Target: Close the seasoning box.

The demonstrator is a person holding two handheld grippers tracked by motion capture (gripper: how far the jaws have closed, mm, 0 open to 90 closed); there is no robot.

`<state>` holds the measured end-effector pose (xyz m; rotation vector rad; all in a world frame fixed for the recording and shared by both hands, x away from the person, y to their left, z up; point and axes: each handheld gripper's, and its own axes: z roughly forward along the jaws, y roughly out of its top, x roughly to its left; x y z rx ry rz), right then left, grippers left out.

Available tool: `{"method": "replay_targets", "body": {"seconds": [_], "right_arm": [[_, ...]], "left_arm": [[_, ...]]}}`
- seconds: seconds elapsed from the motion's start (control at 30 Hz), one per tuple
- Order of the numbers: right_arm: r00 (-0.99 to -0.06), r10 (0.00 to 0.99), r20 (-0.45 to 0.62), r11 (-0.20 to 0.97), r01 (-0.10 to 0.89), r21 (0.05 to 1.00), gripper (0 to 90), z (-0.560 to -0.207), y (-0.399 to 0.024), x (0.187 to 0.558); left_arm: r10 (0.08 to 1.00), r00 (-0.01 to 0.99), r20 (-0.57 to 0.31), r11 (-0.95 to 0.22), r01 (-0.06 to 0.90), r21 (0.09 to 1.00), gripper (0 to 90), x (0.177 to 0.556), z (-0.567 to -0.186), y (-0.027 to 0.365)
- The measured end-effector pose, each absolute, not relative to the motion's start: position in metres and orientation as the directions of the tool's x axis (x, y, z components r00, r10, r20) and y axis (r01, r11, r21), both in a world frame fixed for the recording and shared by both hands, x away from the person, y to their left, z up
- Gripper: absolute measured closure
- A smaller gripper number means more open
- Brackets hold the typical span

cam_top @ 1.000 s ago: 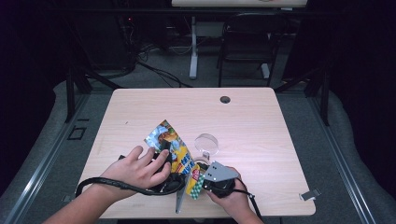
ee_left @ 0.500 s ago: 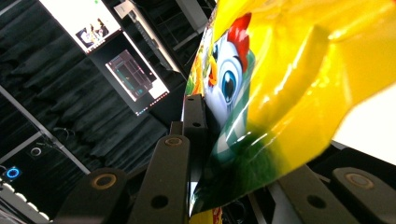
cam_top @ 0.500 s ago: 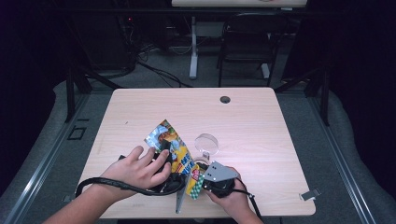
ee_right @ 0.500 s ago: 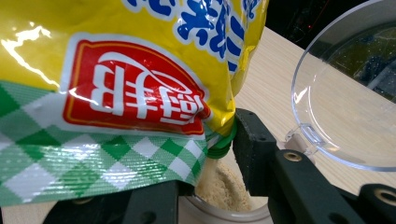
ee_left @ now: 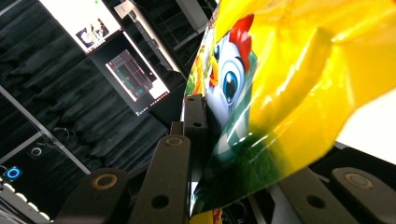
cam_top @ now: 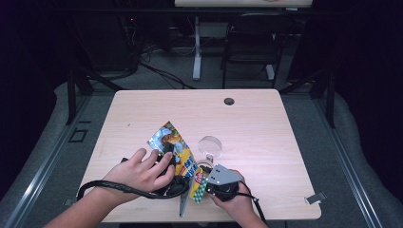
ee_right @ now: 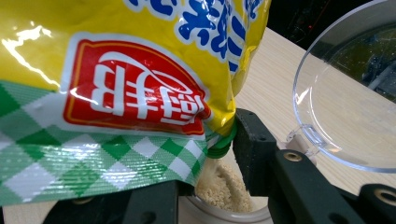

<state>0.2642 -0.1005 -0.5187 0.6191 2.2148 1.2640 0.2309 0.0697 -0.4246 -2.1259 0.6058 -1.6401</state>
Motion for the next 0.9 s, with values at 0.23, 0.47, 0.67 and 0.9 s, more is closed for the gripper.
{"method": "replay_targets", "body": {"seconds": [0.23,0.47,0.67,0.9], "right_arm": [[-0.766,0.609,-0.203,0.463,0.136,0.876,70.3,-0.5181,-0.1010,0.2642],[-0.767,0.608,-0.202,0.463,0.136,0.876,70.3,-0.5179,-0.1017,0.2640],[-0.764,0.611,-0.208,0.468,0.137,0.873,70.3,-0.5175,-0.1022,0.2635],[-0.764,0.612,-0.206,0.467,0.139,0.873,70.4,-0.5169,-0.1035,0.2630]], "left_arm": [[-0.570,0.208,0.795,-0.821,-0.109,-0.560,82.4,0.2310,-0.4238,0.0685],[-0.550,0.221,0.805,-0.835,-0.109,-0.540,82.6,0.2309,-0.4250,0.0700],[-0.549,0.219,0.806,-0.835,-0.112,-0.539,82.9,0.2313,-0.4251,0.0706],[-0.520,0.243,0.819,-0.853,-0.111,-0.509,83.3,0.2320,-0.4268,0.0736]]}}
